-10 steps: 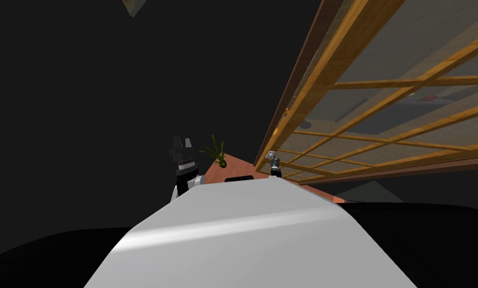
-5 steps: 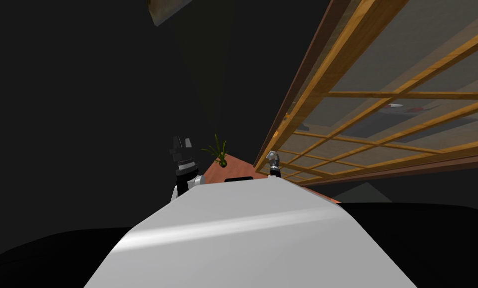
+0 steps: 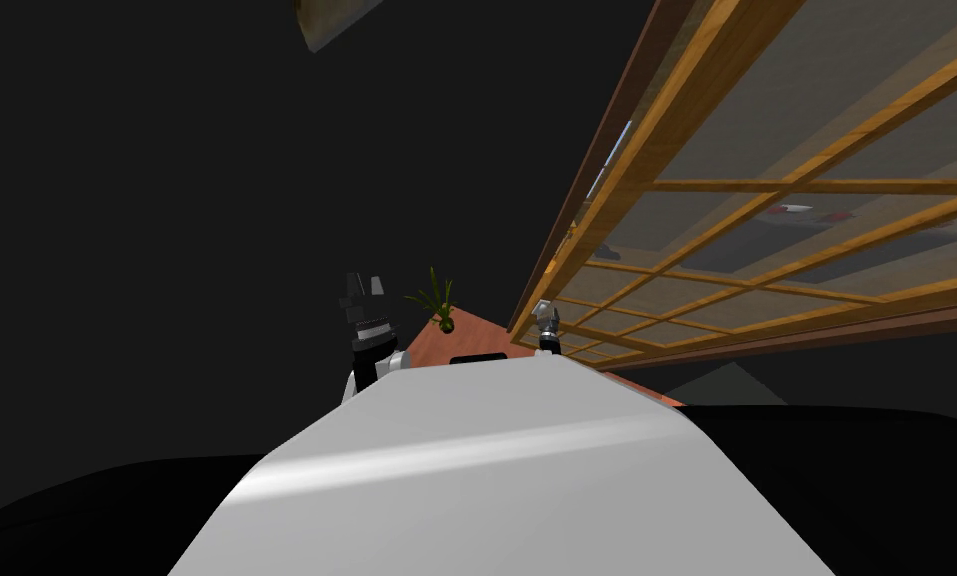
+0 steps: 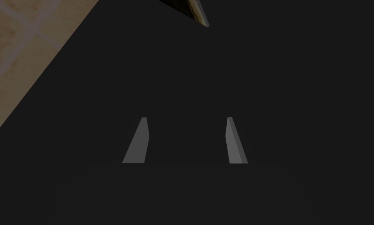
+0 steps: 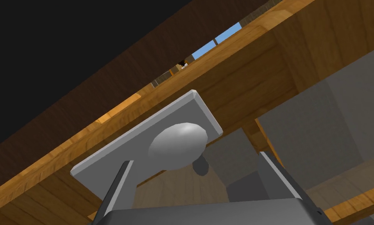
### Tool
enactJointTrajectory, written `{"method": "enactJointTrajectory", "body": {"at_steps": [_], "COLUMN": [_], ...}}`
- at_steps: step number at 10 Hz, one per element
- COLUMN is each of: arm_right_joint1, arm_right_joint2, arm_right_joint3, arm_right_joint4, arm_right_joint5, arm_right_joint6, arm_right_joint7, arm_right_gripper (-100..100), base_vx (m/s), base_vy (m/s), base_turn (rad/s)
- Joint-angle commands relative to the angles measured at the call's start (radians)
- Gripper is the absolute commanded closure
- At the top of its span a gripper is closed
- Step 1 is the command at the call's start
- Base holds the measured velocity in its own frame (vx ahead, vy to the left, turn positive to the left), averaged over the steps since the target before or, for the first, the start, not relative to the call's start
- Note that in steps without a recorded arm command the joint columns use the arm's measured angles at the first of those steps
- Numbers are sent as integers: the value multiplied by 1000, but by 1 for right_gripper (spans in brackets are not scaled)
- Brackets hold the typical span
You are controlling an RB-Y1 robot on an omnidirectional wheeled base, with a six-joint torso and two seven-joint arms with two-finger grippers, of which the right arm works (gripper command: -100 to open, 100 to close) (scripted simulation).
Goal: Pull the door open
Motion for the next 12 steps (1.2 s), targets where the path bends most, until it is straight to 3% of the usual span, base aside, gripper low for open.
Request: {"method": "enactJointTrajectory", "body": {"at_steps": [1, 4, 6, 12], "arm_right_joint1": [1, 2, 3, 6], "arm_right_joint2": [0, 0, -1, -1], "arm_right_joint3": [20, 33, 62, 107], "arm_right_joint4": [-6, -11, -21, -36], "arm_right_joint5": [-28, -48, -89, -153], "arm_right_joint6": [1, 2, 4, 6], "arm_right_joint7": [-50, -108, -174, -316], "arm_right_gripper": [-100, -100, -100, -100], "base_vx": [-50, -42, -44, -43], "base_vy": [4, 5, -5, -2], "base_turn": [13, 5, 13, 7]}}
